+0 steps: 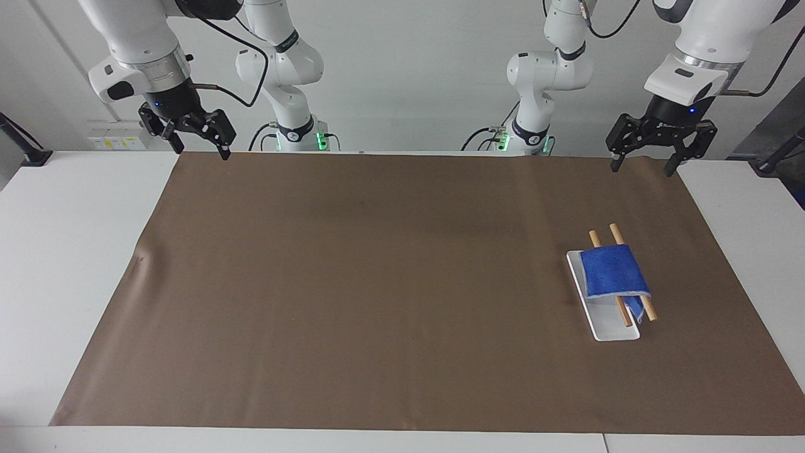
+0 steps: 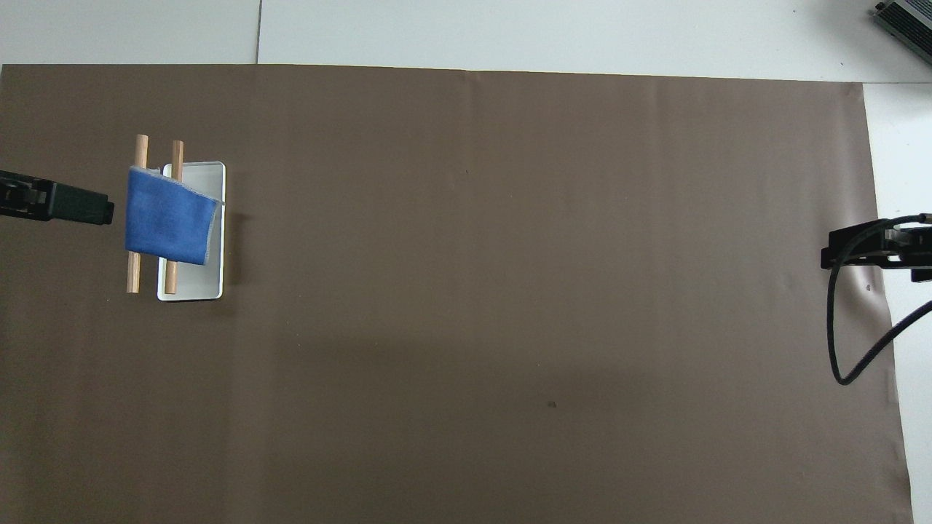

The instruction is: Right arm passes towel to left arm to hang

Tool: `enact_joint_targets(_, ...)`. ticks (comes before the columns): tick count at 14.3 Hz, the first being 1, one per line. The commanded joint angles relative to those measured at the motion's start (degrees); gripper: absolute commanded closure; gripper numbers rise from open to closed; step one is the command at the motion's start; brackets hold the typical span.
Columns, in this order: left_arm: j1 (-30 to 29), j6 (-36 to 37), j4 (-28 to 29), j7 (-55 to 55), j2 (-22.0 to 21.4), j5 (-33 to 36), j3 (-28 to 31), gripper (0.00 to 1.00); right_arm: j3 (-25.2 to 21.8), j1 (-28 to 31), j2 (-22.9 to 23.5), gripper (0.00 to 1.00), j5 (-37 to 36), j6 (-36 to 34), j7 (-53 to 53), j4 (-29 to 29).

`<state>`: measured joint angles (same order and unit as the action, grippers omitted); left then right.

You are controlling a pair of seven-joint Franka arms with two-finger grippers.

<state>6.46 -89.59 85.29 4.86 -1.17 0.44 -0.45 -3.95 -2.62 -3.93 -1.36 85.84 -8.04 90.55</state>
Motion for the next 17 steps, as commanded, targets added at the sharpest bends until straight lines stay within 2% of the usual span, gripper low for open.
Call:
enact_joint_targets(1,0.0,5.9,-0.8,1.2,-0.5,0.3,-0.2,0.0,0.4,0.3,1.7,0.0,0.0,-0.8,-0.5,-2.3)
enact_joint_targets(4,-0.3,7.7,-0.2,0.9,-0.9,0.2,-0.1,0.0,0.4,0.7,0.7,0.0,0.1,2.8,-0.5,0.9)
enact_joint_targets(8,-0.2,4.6,2.9,-3.8,-2.2,-0.2,0.1,0.0,0.4,1.0,2.4,0.0,1.3,3.3,-0.7,-0.1)
enact_joint_targets(17,-0.2,4.8,3.4,-3.0,-2.5,-0.5,0.1,0.0,0.2,0.3,2.3,0.0,0.7,3.7,-1.8,0.7)
